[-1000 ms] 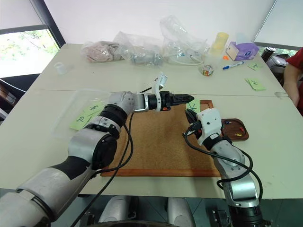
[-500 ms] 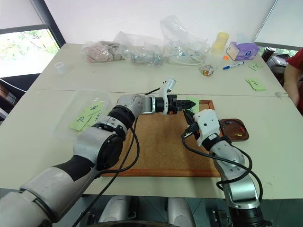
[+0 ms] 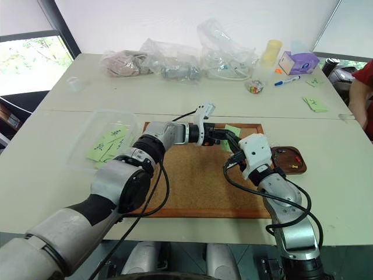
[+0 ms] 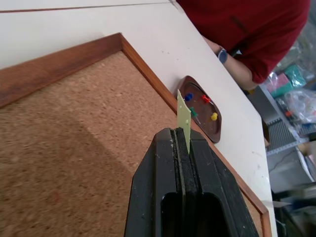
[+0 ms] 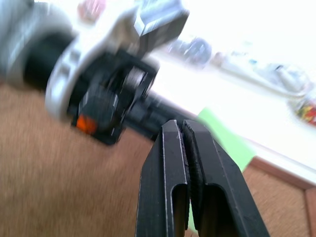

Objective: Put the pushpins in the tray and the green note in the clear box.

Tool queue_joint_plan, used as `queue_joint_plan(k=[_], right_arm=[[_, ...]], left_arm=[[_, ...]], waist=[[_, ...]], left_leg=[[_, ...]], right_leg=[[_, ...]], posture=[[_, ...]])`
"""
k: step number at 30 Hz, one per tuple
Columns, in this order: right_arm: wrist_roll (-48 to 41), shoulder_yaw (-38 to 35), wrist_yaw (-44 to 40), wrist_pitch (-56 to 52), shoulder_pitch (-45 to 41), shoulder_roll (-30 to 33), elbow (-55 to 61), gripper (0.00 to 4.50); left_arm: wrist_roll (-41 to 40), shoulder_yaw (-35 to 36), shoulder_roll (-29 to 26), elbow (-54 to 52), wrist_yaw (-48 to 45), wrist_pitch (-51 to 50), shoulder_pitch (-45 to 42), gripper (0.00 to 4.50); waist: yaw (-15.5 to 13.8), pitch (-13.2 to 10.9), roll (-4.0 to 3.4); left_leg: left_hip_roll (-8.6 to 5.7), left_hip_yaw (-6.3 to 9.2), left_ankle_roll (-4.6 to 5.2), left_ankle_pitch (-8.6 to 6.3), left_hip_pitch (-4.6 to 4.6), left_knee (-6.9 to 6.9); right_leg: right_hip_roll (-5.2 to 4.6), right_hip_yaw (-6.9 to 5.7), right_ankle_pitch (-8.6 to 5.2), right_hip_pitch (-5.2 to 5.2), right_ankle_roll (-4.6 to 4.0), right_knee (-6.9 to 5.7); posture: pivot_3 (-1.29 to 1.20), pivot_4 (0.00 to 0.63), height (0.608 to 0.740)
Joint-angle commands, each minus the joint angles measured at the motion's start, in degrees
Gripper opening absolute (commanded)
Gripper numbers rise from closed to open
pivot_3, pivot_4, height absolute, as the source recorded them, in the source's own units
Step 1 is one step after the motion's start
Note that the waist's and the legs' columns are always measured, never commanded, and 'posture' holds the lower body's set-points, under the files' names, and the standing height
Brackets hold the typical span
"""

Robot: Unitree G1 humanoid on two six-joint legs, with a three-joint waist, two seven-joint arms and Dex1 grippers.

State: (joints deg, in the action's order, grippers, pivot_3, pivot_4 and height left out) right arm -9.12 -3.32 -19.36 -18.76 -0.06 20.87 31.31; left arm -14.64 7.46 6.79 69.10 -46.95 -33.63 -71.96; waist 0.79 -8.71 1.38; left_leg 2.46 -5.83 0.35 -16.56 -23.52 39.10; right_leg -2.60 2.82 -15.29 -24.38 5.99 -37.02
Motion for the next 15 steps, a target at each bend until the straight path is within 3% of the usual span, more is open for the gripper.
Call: queue_joint_plan(k=[1,5,9,15], right_arm=[[-2.39,-1.33,1.43,-1.02,-0.37,-1.83,4.09,0.0],[-5.34,-3.17,3.38,-2.5,-0.29,-4.57,4.89,0.0],[-14.54,-13.84,8.77,-5.12,-1.21,-9.38,3.19,0.0],[-22.97,-23.15,13.24,-10.17,-2.48,-8.87,-0.44,0.0]], left_arm=[[-2.55,3.12,-0.54,-0.19,0.93,-1.28,-0.99,0.02],[-3.98,5.62,-0.99,-0.25,1.85,-2.82,-1.31,0.02],[-5.07,6.06,-2.37,-3.24,-0.73,-5.61,-0.76,0.02],[-9.39,5.75,-4.05,-15.13,-2.77,-14.57,4.27,0.02]], waist=[[-0.02,0.0,0.0],[-0.02,0.0,0.0],[-0.14,0.0,0.0],[0.24,0.01,-0.04]], left_leg=[[0.0,0.0,0.0,0.0,0.0,0.0],[0.0,0.0,0.0,0.0,0.0,0.0],[0.0,-0.01,0.0,0.0,-0.02,0.0],[0.03,-0.02,0.0,0.0,-0.01,-0.01]], right_leg=[[0.0,0.0,0.0,0.0,0.0,0.0],[-0.01,-0.01,0.0,0.0,0.01,0.0],[-0.03,-0.02,0.01,0.0,0.01,-0.01],[-0.04,-0.02,0.01,0.0,0.01,-0.04]], posture=[[0.0,0.15,0.737],[0.0,0.15,0.737],[0.0,0.15,0.737],[0.0,0.15,0.737]])
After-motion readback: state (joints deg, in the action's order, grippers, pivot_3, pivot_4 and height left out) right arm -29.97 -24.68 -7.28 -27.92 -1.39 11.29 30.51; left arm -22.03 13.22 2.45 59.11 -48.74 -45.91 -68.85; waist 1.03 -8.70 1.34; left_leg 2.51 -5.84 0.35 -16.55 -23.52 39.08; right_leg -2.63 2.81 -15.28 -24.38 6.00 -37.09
